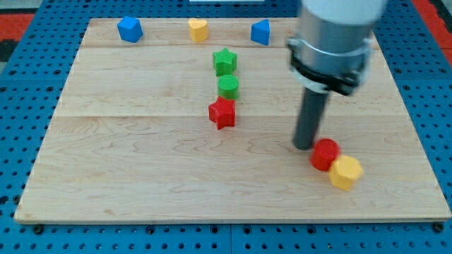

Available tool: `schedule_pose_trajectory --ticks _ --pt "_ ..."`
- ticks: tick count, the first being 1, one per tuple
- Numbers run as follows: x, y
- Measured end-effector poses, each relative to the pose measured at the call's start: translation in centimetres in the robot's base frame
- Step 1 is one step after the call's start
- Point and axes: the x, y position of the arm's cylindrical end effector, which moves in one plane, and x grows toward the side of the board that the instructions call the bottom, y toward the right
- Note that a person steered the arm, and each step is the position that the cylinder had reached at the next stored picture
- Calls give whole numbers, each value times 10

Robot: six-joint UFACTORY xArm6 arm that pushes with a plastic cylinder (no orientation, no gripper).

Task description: Move the red star to the left of the red circle

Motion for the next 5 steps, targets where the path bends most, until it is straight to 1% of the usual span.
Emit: schedule_pose_trajectory --ticks 1,2,3,4,5 --pt "-18 -39" --pt "-18 -128" --pt "-31 -223" --pt "-93 -214" --pt "-95 -136"
